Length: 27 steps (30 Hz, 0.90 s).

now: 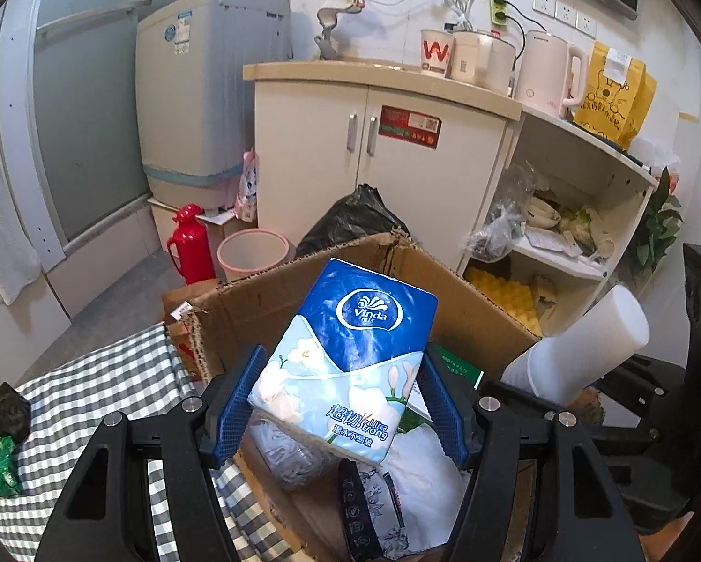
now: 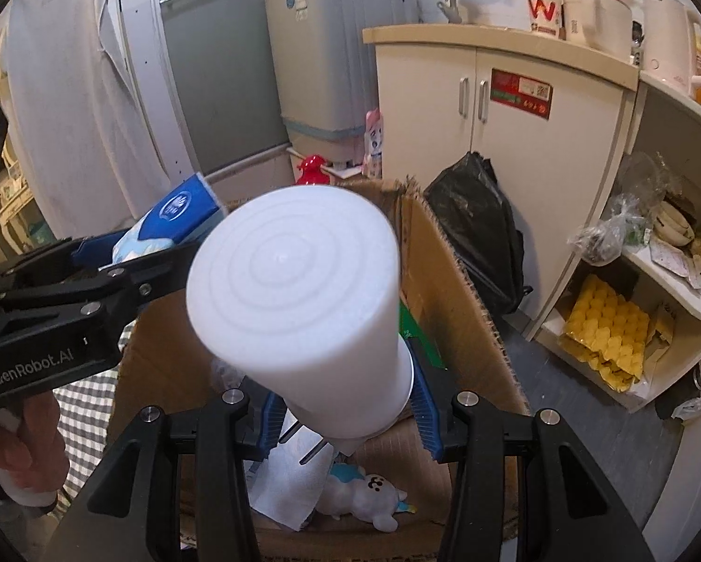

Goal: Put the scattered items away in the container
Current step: 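Lower the tissue pack into the box with the left tool while the right tool releases the white cylinder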

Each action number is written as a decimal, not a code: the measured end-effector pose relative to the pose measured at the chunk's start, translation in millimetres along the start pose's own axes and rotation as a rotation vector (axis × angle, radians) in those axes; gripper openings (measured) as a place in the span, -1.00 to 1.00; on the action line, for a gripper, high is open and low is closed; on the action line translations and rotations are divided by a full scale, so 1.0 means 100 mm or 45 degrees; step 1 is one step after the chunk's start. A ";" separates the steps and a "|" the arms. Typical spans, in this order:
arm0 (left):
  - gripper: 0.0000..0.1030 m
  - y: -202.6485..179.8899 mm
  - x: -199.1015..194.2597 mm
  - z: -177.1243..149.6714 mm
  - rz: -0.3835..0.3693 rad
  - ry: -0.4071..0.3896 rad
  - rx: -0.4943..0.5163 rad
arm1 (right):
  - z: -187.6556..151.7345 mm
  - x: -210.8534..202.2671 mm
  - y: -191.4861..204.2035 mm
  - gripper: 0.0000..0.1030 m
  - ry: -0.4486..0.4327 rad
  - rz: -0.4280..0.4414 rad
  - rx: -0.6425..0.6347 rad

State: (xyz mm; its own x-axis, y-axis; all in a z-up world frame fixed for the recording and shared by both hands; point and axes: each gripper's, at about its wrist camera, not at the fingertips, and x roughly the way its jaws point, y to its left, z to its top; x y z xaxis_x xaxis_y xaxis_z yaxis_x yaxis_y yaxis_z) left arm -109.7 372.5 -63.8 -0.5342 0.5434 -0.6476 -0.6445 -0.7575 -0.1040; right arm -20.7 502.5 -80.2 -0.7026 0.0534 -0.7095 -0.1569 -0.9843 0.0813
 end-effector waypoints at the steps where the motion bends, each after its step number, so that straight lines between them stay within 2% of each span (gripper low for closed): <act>1: 0.30 0.00 0.04 0.00 -0.007 0.012 0.001 | 0.00 0.03 0.00 -0.12 0.010 0.002 -0.001; 10: 0.30 -0.01 0.36 0.01 -0.054 0.135 0.029 | -0.05 0.30 0.02 -0.12 0.127 0.012 -0.028; 19: 0.30 -0.04 0.67 -0.06 -0.047 0.285 0.068 | -0.10 0.53 0.03 -0.12 0.270 0.006 -0.053; 27: 0.30 -0.03 0.73 -0.08 -0.047 0.333 0.066 | -0.12 0.53 0.00 -0.11 0.280 0.001 -0.052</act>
State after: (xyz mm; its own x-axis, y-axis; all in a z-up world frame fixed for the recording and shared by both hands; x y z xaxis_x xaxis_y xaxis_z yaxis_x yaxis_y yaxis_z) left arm -142.7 411.7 -117.0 -0.3547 0.4529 -0.8180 -0.6914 -0.7160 -0.0966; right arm -49.5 502.9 -125.7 -0.5340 0.0189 -0.8453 -0.1247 -0.9906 0.0566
